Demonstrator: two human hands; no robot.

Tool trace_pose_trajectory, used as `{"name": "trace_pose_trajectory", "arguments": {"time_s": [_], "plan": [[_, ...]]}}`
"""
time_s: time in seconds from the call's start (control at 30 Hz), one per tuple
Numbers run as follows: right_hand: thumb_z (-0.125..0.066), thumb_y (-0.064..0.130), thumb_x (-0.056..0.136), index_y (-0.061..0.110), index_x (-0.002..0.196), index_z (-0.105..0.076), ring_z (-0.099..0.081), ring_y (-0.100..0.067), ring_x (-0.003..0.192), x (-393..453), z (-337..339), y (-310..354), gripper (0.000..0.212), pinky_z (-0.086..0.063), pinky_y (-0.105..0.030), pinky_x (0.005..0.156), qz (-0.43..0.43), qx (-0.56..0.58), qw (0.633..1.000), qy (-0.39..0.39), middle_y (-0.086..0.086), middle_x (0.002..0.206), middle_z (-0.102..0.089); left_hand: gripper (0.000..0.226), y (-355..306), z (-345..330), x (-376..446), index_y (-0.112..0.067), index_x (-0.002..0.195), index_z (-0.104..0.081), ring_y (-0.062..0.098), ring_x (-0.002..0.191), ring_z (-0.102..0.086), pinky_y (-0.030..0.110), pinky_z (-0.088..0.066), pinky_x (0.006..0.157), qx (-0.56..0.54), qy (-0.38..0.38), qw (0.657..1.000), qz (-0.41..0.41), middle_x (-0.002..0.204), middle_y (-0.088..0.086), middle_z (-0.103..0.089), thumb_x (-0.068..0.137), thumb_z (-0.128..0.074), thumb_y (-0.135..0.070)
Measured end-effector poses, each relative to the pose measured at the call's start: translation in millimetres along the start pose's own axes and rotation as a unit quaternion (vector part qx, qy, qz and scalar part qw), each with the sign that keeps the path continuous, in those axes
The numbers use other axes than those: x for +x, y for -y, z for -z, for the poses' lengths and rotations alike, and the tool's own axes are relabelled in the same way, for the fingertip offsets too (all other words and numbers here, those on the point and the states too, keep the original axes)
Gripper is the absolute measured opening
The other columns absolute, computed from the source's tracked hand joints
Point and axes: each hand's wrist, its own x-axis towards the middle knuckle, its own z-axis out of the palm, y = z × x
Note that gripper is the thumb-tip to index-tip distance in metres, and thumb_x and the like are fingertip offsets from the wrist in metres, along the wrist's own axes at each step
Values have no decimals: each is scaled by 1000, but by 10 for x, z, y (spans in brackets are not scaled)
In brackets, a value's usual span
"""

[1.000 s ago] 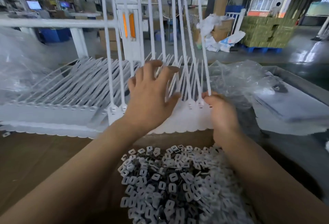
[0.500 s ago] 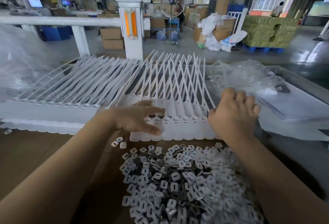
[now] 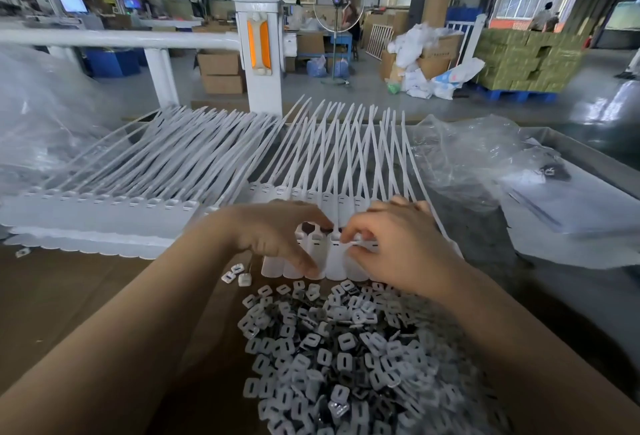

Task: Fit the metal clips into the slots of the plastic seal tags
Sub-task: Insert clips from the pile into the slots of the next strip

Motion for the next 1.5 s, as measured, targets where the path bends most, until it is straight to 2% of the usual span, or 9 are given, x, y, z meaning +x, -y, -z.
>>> {"name": "trace_pose_trajectory", "arguments": {"time_s": [0.17, 0.5, 0.73, 0.9, 1.03, 1.17, 1.23, 1.33, 1.5], "plan": [[-76, 39, 75, 38, 85, -74, -57, 8, 87, -16, -1, 244, 10, -38, -35, 97, 73, 219, 970, 76, 31, 76, -62, 68, -22, 24, -51, -39, 131, -54, 8, 122, -38, 38, -31, 109, -27, -17, 999, -14, 147, -15, -38, 70, -84, -37], [-76, 52, 77, 45, 110, -71, -54, 2, 95, -18, -111, 324, 35, -35, -33, 96, 99, 175, 966, 164, 18, 95, -59, 53, 5, 16, -26, -44, 116, -60, 8, 130, -33, 30, -23, 104, -22, -24, 999, -25, 133, -19, -36, 71, -83, -27], [-79, 43, 77, 40, 94, -74, -52, 6, 97, -27, -89, 324, 18, -31, -35, 105, 94, 187, 965, 159, 19, 92, -63, 47, -20, 17, -40, -52, 99, -60, 5, 123, -35, 10, -24, 83, -23, -16, 999, -29, 134, -10, -44, 67, -87, -31], [-82, 30, 77, 34, 87, -74, -61, 5, 89, -29, -75, 336, 14, -52, -26, 89, 90, 225, 954, 178, 20, 89, -66, 48, -46, 25, -60, -51, 103, -63, 5, 128, -32, 9, -21, 82, -37, -11, 999, -33, 132, -7, -47, 68, -87, -30], [-81, 31, 79, 36, 80, -72, -62, 7, 86, -21, -51, 319, 11, -53, -21, 82, 69, 256, 947, 184, 25, 90, -68, 49, -52, 47, -71, -47, 112, -64, 9, 131, -35, 9, -24, 86, -31, -7, 999, -30, 127, -9, -51, 71, -85, -31], [-77, 28, 82, 36, 78, -68, -64, 8, 80, -13, -38, 304, 14, -53, -17, 73, 31, 283, 946, 157, 25, 87, -69, 44, -68, 49, -86, -35, 118, -66, 1, 116, -47, 19, -32, 95, -49, -40, 998, -22, 118, -18, -54, 78, -80, -25], [-75, 24, 85, 35, 81, -67, -67, 7, 80, -3, -37, 275, 14, -55, -18, 73, -7, 314, 940, 136, 22, 87, -71, 31, -67, 46, -83, -32, 111, -68, -10, 103, -48, 14, -33, 85, -81, -81, 993, -20, 108, -23, -58, 83, -75, -22], [-73, 20, 88, 30, 85, -71, -69, 3, 81, 12, -40, 215, 11, -54, -21, 78, -72, 357, 926, 99, 19, 88, -74, 10, -63, 75, -70, -26, 96, -71, -7, 78, -62, 10, -42, 68, -127, -100, 986, -29, 87, -13, -71, 86, -72, -25], [-71, 11, 87, 23, 87, -68, -71, -7, 83, 35, -39, 168, 12, -53, -34, 91, -152, 420, 894, 41, 9, 81, -75, 9, -54, 109, -87, -20, 86, -72, 0, 72, -66, 20, -47, 75, -181, -62, 981, -42, 78, -9, -74, 81, -78, -17]]}}
